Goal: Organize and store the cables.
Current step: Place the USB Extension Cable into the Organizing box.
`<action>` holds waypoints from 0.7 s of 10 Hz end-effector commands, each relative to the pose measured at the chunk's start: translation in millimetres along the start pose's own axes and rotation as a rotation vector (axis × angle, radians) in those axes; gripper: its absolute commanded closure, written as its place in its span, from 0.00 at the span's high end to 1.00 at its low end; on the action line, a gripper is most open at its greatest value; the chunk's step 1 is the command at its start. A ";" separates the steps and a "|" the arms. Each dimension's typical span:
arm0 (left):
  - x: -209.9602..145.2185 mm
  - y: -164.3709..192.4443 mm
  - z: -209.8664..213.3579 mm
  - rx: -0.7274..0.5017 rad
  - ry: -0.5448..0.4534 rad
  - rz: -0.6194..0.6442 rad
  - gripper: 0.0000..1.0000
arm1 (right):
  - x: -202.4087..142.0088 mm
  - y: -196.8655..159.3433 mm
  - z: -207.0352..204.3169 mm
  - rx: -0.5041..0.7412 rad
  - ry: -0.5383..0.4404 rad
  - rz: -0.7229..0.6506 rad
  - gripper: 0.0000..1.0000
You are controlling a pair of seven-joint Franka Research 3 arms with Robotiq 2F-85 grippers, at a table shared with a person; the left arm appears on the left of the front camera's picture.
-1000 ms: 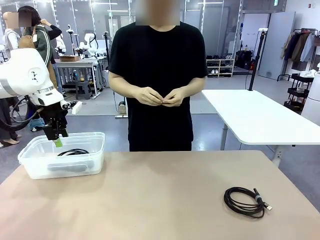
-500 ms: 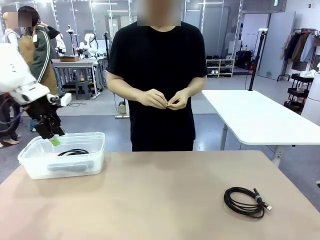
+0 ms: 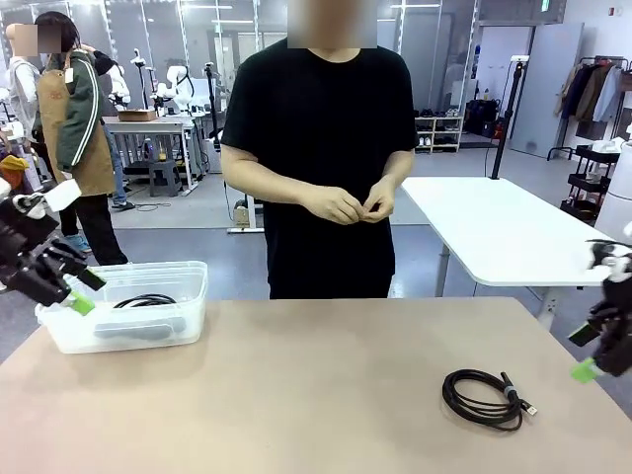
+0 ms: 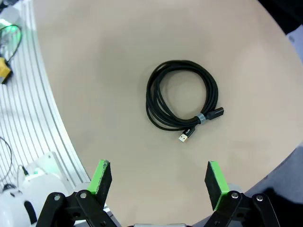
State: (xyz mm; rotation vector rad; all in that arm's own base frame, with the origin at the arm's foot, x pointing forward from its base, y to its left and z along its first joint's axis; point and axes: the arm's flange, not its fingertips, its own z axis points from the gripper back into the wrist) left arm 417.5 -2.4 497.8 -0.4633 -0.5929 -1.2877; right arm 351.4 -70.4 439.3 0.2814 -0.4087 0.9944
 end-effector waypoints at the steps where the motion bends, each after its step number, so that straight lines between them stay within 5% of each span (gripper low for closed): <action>1: 0.6 -34.9 1.0 0.082 -0.057 -0.009 0.84 | 12.0 6.4 -27.5 -0.049 0.098 -0.198 1.00; 5: -6.0 -60.4 8.4 0.093 -0.111 0.016 0.84 | 32.4 7.8 -73.3 -0.219 0.212 -0.465 1.00; 7: -6.7 -60.6 13.3 0.073 -0.086 -0.008 0.84 | 39.9 -15.2 -45.7 -0.210 0.176 -0.390 1.00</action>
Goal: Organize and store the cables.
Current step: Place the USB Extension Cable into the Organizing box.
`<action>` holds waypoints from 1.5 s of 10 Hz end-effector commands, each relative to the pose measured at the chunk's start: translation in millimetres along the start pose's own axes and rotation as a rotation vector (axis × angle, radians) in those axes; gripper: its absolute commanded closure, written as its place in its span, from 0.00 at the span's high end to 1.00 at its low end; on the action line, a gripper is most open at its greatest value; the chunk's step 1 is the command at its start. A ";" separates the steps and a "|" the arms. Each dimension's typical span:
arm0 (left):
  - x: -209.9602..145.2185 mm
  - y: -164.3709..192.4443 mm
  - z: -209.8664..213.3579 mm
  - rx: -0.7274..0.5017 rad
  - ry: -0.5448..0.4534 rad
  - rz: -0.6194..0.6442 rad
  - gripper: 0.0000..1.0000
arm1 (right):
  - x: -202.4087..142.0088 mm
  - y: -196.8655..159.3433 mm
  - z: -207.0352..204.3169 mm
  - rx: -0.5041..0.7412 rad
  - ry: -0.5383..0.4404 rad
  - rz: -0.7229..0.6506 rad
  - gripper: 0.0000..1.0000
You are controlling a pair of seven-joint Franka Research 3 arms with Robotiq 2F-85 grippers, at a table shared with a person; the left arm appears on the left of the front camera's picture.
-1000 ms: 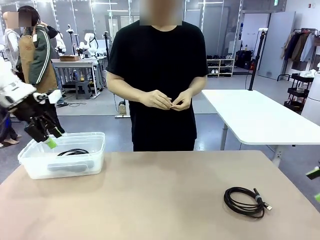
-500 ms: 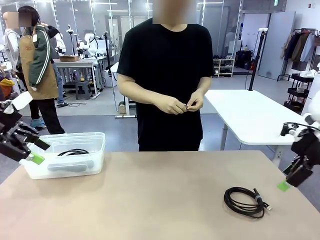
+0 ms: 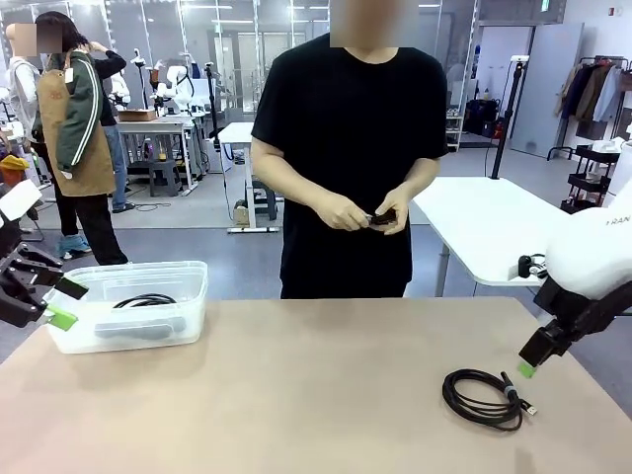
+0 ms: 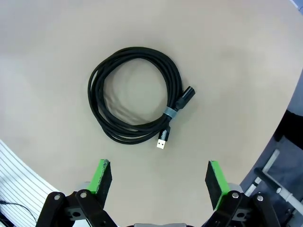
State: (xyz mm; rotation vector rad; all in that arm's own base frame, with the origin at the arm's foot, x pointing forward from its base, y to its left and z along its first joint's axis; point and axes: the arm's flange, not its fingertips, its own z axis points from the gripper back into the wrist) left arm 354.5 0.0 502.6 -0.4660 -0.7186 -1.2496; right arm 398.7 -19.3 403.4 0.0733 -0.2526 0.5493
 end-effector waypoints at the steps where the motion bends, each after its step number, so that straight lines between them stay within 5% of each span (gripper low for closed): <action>1: 2.4 0.2 -1.6 0.001 0.010 -0.003 0.84 | -6.9 -5.6 15.0 0.000 -0.027 0.034 1.00; 3: 2.4 0.2 -1.6 0.001 0.010 -0.003 0.84 | -2.0 -3.0 4.3 0.001 -0.009 0.006 1.00; 5: 2.4 0.2 -1.6 0.001 0.010 -0.003 0.84 | 20.8 -15.7 -41.9 -0.005 0.083 -0.270 1.00; 8: 2.4 0.2 -1.6 0.001 0.010 -0.003 0.84 | 30.1 -21.5 -73.1 -0.112 0.163 -0.469 1.00; 15: 2.4 0.2 -1.6 0.001 0.010 -0.003 0.84 | 44.7 -25.9 -117.1 -0.107 0.161 -0.561 1.00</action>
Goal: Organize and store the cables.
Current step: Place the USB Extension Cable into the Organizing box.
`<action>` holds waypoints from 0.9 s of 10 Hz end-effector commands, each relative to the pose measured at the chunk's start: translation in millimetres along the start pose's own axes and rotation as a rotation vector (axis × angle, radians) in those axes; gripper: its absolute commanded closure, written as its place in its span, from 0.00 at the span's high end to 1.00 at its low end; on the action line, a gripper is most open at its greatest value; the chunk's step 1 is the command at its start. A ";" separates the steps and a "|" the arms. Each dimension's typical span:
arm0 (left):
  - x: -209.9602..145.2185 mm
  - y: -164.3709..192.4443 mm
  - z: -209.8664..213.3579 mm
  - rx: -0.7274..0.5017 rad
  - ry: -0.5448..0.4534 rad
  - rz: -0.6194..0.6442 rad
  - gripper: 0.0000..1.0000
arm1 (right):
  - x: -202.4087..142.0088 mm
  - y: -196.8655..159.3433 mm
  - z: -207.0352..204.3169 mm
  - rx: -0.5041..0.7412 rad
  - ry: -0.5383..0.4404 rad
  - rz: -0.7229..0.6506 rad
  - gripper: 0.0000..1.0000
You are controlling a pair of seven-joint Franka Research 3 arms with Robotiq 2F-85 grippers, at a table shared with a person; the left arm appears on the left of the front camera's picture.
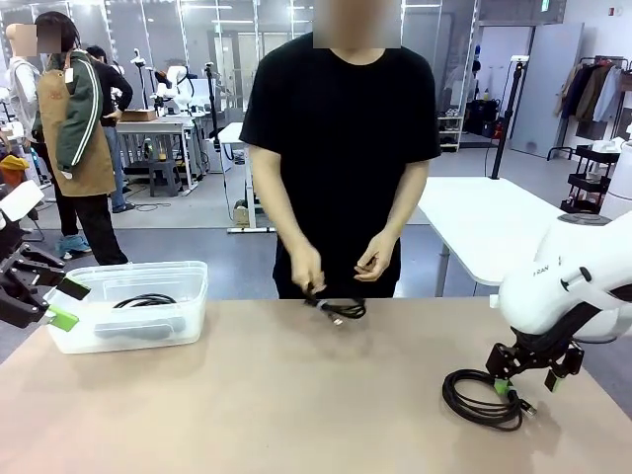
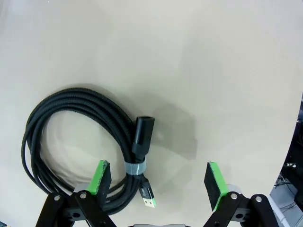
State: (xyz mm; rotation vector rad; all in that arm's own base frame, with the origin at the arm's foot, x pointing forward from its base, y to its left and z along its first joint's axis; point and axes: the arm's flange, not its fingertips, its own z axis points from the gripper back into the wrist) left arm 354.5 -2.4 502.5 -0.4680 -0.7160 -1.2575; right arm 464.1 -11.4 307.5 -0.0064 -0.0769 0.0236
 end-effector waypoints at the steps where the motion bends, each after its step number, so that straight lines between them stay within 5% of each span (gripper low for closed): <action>1: 0.9 0.8 0.2 0.007 0.009 0.003 0.84 | 11.8 11.7 -9.7 0.002 -0.006 -0.035 1.00; 2: 0.9 0.8 0.2 0.007 0.009 0.003 0.84 | 12.9 14.2 -12.7 0.006 -0.002 -0.037 1.00; 5: 0.9 0.8 0.2 0.007 0.009 0.003 0.84 | 12.2 12.8 -9.8 0.006 -0.008 -0.046 0.14; 6: 0.9 0.8 0.2 0.007 0.009 0.003 0.84 | 11.5 12.3 -10.2 0.015 -0.009 -0.052 0.00; 9: 0.9 0.8 0.2 0.007 0.009 0.003 0.84 | 10.2 7.9 -10.1 0.039 -0.007 -0.073 0.04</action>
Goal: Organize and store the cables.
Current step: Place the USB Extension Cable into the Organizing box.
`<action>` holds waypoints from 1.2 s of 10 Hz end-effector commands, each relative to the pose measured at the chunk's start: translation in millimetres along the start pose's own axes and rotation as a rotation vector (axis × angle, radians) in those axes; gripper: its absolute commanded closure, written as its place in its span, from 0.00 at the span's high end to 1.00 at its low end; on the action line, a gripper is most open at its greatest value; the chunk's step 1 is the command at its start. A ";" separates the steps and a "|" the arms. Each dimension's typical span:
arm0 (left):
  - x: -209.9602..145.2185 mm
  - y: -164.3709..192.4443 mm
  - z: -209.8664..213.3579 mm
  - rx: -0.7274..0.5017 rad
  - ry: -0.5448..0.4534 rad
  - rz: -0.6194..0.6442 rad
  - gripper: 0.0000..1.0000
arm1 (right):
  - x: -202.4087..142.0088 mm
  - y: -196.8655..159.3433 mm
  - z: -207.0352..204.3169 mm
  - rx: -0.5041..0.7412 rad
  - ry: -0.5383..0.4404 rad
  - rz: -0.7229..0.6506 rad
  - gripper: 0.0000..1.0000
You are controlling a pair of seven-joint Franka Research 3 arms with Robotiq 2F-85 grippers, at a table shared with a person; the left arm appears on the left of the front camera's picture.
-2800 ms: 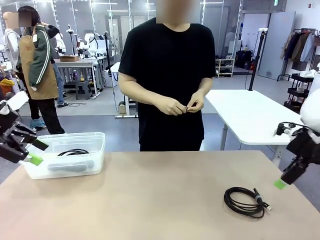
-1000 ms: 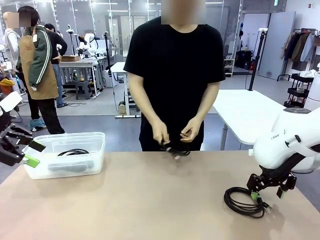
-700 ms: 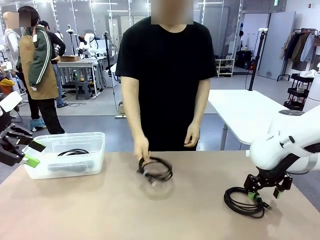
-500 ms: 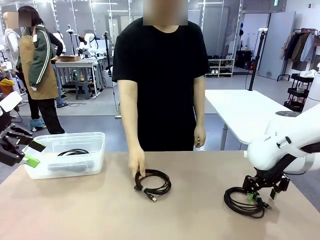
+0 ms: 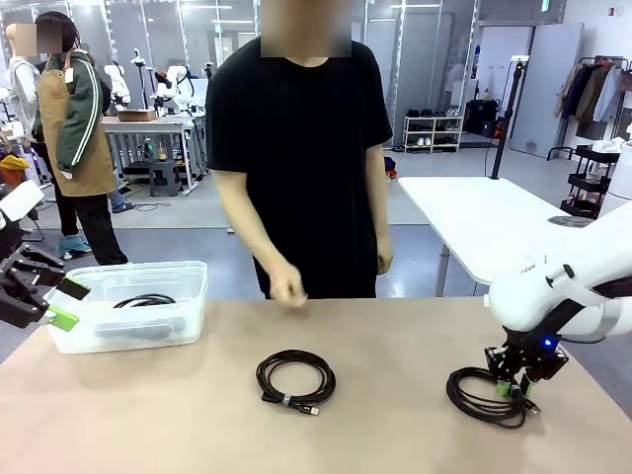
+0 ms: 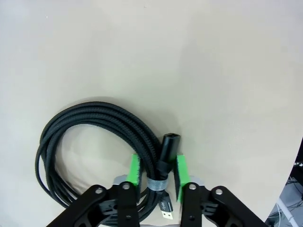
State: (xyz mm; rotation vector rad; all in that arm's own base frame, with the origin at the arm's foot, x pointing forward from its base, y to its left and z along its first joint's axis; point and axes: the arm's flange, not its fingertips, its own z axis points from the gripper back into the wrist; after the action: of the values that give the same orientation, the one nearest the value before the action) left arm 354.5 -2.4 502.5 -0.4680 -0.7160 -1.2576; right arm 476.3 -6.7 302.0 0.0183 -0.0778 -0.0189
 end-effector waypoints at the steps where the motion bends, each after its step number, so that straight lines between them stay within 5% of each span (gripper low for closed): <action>1: 0.9 0.8 0.2 0.007 0.009 0.003 0.84 | -1.5 2.8 -2.6 0.018 -0.009 -0.034 0.00; 5: 0.9 0.8 0.2 0.007 0.009 0.003 0.84 | -2.2 0.7 12.3 0.044 -0.036 -0.029 0.00; 8: 0.9 0.8 0.2 0.007 0.009 0.003 0.84 | -8.0 8.3 66.2 0.118 -0.082 0.038 0.00; 12: 0.9 0.8 0.2 0.007 0.009 0.003 0.84 | -27.4 82.8 104.2 0.197 -0.106 0.156 0.00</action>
State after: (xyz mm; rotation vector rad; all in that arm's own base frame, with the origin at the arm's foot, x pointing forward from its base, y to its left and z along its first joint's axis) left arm 354.5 -2.5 502.5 -0.4684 -0.7162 -1.2577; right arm 449.6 61.8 411.1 0.1790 -0.1890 0.1223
